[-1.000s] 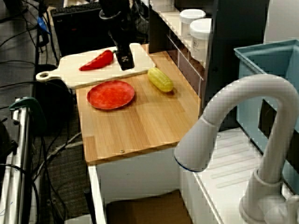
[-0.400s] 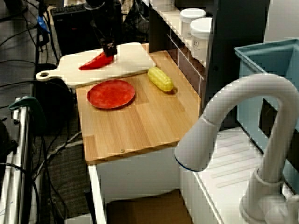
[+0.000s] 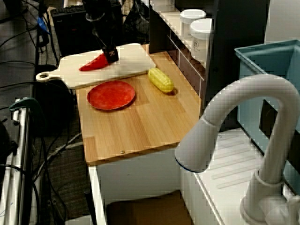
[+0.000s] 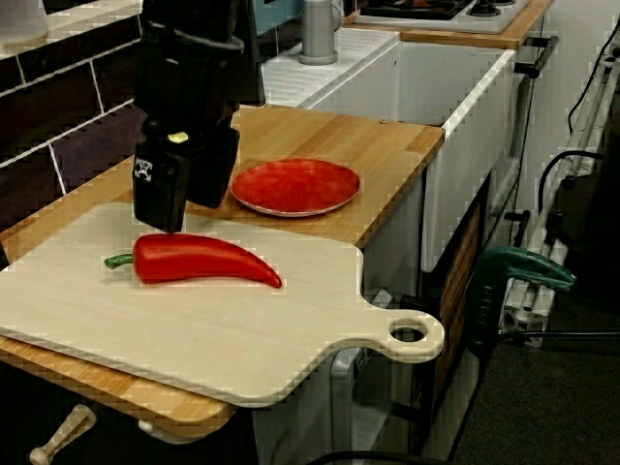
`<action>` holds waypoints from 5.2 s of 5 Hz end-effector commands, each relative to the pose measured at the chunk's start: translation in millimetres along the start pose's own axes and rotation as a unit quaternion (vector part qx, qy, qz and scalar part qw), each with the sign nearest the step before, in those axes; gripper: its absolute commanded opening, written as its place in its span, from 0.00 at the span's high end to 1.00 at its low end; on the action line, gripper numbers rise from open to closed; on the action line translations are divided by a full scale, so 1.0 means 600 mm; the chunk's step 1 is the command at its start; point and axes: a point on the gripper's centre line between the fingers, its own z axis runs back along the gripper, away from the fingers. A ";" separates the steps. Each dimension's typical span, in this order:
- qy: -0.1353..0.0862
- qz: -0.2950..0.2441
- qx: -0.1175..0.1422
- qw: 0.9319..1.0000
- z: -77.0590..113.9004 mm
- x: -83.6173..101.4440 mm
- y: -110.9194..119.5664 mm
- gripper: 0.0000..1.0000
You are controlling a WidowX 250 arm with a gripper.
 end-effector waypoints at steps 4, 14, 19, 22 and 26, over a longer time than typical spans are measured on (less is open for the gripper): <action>0.014 0.027 -0.027 0.999 0.038 -0.002 0.013 0.00; 0.072 0.024 -0.056 0.996 -0.031 -0.028 0.024 1.00; 0.000 -0.132 -0.158 0.978 0.087 0.001 -0.123 1.00; 0.004 -0.170 -0.162 0.972 0.082 -0.016 -0.177 1.00; 0.025 -0.189 -0.138 0.972 0.048 -0.044 -0.174 1.00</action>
